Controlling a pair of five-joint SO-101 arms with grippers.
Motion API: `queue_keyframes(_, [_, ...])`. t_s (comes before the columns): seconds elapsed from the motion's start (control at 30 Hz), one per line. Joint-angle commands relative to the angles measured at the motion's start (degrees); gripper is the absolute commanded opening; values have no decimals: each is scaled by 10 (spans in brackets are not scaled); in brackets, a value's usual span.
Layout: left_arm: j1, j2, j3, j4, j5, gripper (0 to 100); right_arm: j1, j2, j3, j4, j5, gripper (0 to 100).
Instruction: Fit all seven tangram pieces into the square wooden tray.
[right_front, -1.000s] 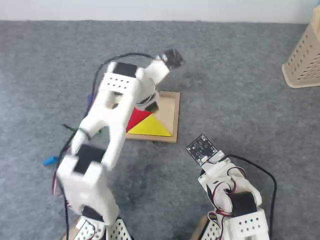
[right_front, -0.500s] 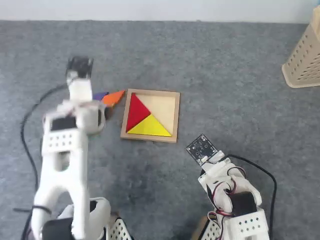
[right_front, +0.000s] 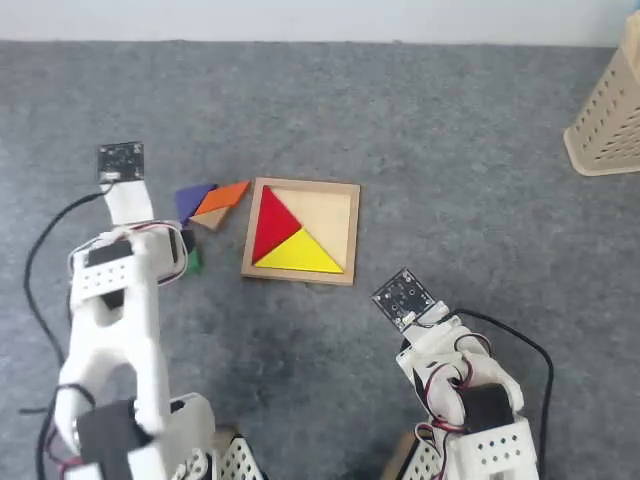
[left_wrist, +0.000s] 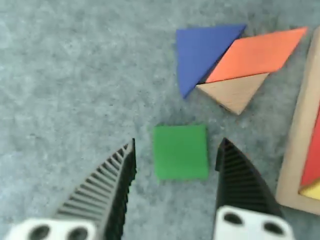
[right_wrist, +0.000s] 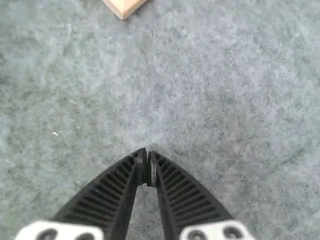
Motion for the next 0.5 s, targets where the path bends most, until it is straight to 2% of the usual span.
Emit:
queue_keyframes(0.0, [-1,43,-65,4,11,244,0,-8,11,3,-4,8])
queue_keyframes(0.13, [37,80,-154,37,18,244,0,-8,11,3,-4,8])
queue_keyframes(0.3, [55,166,-317,175,83,245,0,-8,11,3,-4,8])
queue_keyframes(0.47, [50,243,-365,268,86,243,0,-8,11,3,-4,8])
